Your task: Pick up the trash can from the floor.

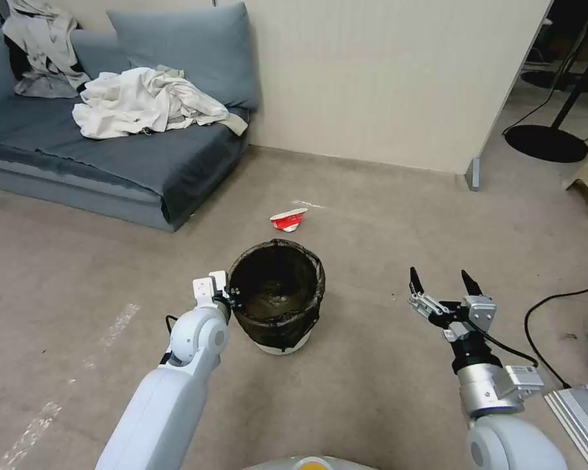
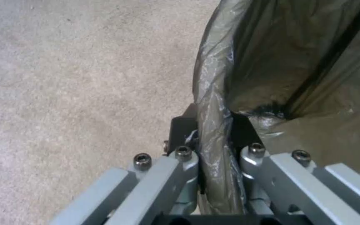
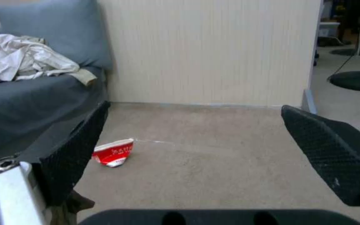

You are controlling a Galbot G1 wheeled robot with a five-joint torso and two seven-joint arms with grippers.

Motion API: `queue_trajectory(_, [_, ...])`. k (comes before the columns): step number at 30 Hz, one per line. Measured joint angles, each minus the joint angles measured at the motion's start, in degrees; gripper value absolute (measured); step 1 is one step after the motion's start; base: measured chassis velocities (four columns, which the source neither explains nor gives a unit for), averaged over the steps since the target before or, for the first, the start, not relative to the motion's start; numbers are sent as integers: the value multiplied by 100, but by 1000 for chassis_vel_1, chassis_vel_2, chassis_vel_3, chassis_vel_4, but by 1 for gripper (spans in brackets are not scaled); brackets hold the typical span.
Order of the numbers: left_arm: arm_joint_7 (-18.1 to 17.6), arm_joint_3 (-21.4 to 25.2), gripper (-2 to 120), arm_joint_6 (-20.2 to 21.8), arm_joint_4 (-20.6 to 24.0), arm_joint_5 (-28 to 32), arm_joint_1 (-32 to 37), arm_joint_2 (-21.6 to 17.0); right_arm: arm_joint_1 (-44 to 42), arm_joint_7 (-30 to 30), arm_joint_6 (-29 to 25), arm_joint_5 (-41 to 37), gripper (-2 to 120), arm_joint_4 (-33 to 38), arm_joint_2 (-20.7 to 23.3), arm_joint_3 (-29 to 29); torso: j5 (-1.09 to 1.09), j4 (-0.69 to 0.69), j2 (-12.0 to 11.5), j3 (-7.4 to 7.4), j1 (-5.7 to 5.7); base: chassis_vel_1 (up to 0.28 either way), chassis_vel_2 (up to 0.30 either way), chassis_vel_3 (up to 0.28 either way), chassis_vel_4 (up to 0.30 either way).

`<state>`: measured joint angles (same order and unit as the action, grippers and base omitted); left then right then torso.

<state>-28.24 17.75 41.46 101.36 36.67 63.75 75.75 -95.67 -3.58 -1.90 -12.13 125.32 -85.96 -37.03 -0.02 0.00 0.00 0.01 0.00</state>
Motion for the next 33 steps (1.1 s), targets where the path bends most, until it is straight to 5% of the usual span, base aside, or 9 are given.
queue_trajectory(16, [-215, 652, 0, 61, 1216, 1001, 450, -205, -27, 7, -1, -2, 100, 62, 10, -7, 1, 0, 0, 0, 0, 0, 0, 0, 0])
queue_trajectory(33, [-198, 865, 0, 62, 1610, 1146, 656, -398, 21, 9, 21, 3, 100, 65, 21, 12, 2, 1, 0, 0, 1, 0, 0, 0, 0])
